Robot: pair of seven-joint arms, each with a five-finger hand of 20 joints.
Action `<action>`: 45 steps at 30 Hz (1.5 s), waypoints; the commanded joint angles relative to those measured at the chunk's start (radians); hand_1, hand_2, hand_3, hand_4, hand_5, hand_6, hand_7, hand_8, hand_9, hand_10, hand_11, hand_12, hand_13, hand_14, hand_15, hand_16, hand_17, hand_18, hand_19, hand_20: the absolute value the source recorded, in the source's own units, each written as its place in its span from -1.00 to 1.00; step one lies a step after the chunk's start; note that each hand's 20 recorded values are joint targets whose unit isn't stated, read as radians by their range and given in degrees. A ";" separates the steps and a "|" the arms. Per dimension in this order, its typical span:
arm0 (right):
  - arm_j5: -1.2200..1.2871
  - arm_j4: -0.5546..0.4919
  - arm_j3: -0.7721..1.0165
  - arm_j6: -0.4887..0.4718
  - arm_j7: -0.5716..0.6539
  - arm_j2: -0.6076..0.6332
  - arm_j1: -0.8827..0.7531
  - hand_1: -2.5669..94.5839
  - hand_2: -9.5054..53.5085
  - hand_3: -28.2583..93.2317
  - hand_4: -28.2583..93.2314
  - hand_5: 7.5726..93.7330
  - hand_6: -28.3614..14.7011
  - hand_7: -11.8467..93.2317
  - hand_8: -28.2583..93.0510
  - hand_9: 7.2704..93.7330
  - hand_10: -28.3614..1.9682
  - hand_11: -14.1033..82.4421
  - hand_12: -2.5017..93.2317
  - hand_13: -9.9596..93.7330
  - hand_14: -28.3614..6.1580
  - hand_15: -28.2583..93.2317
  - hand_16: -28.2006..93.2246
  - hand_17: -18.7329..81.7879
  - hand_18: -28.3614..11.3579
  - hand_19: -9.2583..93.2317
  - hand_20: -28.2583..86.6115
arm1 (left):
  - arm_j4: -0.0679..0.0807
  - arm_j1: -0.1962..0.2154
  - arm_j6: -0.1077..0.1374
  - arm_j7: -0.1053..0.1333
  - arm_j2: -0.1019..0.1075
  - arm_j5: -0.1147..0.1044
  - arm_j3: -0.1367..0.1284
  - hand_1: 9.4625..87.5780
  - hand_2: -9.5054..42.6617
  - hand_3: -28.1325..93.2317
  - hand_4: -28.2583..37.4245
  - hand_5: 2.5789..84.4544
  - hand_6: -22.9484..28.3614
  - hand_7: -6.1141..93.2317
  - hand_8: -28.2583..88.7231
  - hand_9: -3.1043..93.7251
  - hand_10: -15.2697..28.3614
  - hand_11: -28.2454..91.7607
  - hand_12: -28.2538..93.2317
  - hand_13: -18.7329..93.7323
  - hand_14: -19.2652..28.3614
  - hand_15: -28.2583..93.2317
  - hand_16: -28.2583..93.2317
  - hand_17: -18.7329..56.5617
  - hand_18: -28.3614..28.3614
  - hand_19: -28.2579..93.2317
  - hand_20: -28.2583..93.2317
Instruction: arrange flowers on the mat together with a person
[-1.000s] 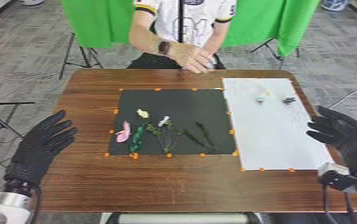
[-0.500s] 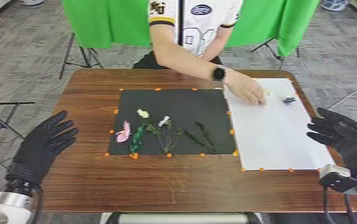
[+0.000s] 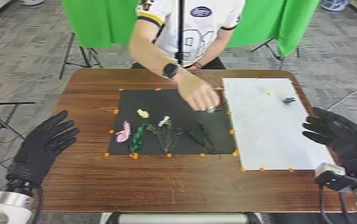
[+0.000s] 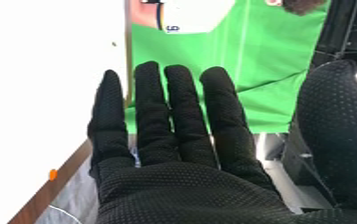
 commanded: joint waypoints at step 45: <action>-0.889 0.221 -0.436 0.573 0.171 0.424 0.369 -0.33 -0.92 0.88 -0.99 0.12 0.33 -0.21 -0.80 0.21 0.16 -0.12 -0.47 0.22 0.15 0.28 -0.21 -0.18 -0.45 0.48 0.12 | -0.010 0.043 0.019 0.003 0.010 -0.004 -0.015 -0.57 -0.64 0.62 -0.68 -0.36 -0.01 -0.47 -0.68 -0.40 0.23 -0.16 -0.24 -0.28 0.42 0.00 -0.51 -0.71 0.75 0.23 -0.40</action>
